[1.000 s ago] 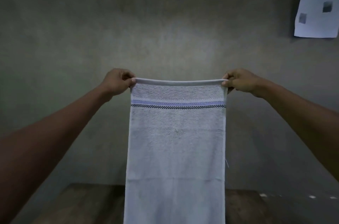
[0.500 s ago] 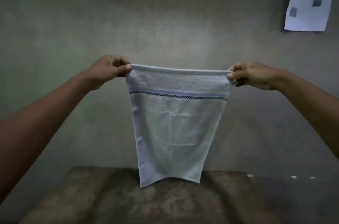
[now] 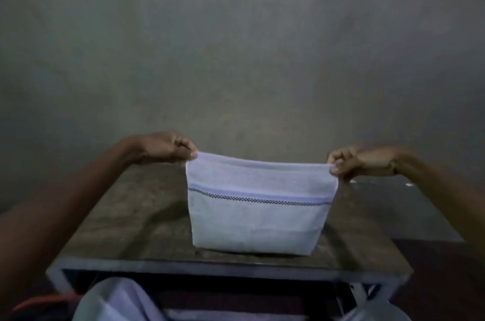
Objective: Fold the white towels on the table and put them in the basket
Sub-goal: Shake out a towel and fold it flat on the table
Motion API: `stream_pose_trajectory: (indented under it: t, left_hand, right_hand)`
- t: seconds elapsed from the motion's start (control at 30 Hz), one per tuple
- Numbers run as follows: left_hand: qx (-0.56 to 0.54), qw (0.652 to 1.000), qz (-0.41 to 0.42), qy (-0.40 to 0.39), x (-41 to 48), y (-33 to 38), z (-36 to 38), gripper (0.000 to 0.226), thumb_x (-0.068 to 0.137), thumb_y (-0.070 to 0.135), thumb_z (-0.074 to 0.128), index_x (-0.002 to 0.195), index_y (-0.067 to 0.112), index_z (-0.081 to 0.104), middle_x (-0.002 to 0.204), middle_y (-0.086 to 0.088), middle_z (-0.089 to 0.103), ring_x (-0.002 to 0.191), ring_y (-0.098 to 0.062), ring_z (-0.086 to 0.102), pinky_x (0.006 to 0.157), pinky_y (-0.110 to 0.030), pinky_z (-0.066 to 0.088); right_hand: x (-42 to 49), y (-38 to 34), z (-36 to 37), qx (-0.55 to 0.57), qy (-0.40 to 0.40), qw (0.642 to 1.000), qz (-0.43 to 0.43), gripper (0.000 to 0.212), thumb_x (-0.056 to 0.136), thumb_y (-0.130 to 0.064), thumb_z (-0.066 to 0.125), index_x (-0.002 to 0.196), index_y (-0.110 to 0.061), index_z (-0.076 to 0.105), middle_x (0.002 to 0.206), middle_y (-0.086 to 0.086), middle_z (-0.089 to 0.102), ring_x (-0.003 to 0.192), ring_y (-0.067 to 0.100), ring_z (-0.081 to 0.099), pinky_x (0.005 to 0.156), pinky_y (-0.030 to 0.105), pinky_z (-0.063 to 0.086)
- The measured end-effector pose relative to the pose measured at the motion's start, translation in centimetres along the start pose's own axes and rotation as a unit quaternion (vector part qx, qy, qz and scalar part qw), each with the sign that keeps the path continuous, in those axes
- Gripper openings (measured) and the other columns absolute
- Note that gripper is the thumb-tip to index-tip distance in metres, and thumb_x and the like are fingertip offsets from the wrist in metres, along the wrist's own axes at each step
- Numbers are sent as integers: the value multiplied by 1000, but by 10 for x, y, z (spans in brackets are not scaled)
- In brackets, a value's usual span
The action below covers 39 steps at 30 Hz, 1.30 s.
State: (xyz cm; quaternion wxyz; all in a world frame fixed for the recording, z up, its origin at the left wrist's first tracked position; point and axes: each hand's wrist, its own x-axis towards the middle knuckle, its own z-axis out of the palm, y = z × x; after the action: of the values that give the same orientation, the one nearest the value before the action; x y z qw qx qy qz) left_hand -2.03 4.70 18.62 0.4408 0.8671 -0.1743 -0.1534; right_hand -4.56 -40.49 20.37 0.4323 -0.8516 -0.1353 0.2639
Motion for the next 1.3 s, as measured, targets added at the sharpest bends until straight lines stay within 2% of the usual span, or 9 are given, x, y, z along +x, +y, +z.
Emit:
stream_pose_trajectory:
  t: [0.1,0.27,0.4,0.5,0.63,0.9,1.03,1.2,1.3]
  left_hand:
    - [-10,1000,-25,-4,8,-57,43,13,86,19,66,89,8,71,81,-3,68,72,-12,57,63,-18,47]
    - [-35,995,-89,34,26,-129,89,6,87,12,66,83,11,71,81,-6,71,74,-16,60,71,-28,49]
    - [39,988,-91,120,54,-142,102,8,88,17,64,83,16,70,79,5,70,73,-10,62,68,-22,47]
    - [42,981,-83,169,91,-153,98,9,88,18,63,82,15,69,83,-2,71,77,-16,63,71,-30,48]
    - [15,972,-83,220,145,-170,96,13,88,12,63,77,15,68,80,-9,69,74,-18,61,66,-26,47]
    - [82,956,-86,268,219,-211,95,8,87,14,64,82,13,71,77,-2,69,74,-14,62,64,-22,39]
    - [114,955,-85,262,233,-227,95,7,87,16,64,87,14,71,80,1,67,78,-13,60,71,-21,38]
    - [123,955,-55,264,241,-232,95,7,88,16,63,89,15,70,80,2,66,77,-11,58,72,-21,37]
    - [151,956,-49,246,245,-236,93,12,88,15,63,95,14,71,89,-2,68,82,-14,60,75,-22,38]
  right_hand:
    - [23,57,40,-13,24,999,36,41,68,-33,81,93,-6,62,82,6,63,72,10,59,66,24,51]
    - [58,120,87,8,80,996,45,4,89,-13,62,89,-9,62,76,2,60,70,11,54,62,23,46]
    - [93,137,89,-1,171,985,19,8,90,-8,60,88,0,63,78,7,62,71,13,53,61,20,44]
    - [129,144,75,-1,236,972,12,7,89,-7,61,85,-3,65,83,8,68,74,14,59,68,25,47]
    - [182,154,50,-1,293,955,32,9,90,-11,60,85,-7,66,83,4,69,73,12,60,66,22,45]
    - [267,184,29,-8,313,949,49,13,88,-8,61,76,-11,64,80,7,66,73,15,58,63,25,42]
    - [287,199,31,-41,302,949,76,10,89,-10,61,83,-4,66,80,5,66,71,12,57,60,20,41]
    - [295,210,31,-89,309,943,80,12,88,-12,61,77,-14,63,78,1,65,80,21,61,71,31,46]
    - [297,211,32,-105,300,946,64,7,87,-9,62,89,-14,66,87,3,67,83,20,61,71,28,42]
